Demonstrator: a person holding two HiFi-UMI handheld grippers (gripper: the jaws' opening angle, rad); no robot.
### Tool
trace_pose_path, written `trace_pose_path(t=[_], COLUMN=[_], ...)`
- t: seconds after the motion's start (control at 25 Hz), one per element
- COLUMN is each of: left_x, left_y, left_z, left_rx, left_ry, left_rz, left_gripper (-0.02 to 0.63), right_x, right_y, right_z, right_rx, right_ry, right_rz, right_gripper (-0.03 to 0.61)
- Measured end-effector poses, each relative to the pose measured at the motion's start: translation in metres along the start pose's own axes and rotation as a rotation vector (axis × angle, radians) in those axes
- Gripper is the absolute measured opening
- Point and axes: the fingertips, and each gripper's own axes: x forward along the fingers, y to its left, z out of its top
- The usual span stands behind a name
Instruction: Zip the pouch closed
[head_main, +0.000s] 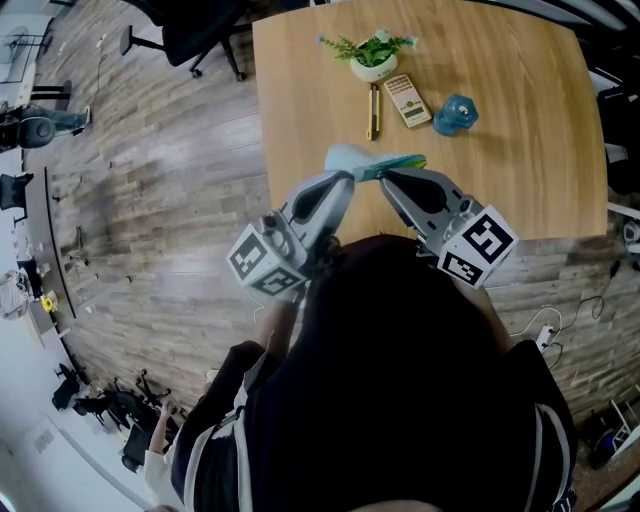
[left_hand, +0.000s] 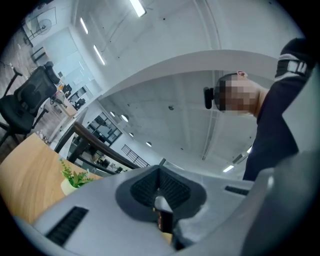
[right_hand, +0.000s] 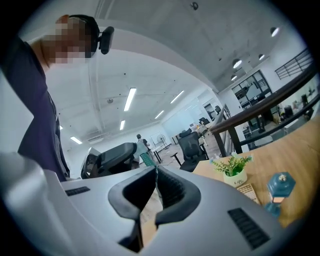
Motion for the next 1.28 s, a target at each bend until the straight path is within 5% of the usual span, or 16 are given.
trace_pose_path(t=[1.28], left_x=[-0.004], left_y=[-0.008], left_z=[0.005], left_rx=[0.039], left_ry=[0.037], left_rz=[-0.005], left_gripper=[0.000], right_x=[-0.052], right_y=[-0.087], right_z=[-0.036], right_rx=[-0.009], right_ry=[0.132], right_rz=[-0.180], right_gripper=[0.015])
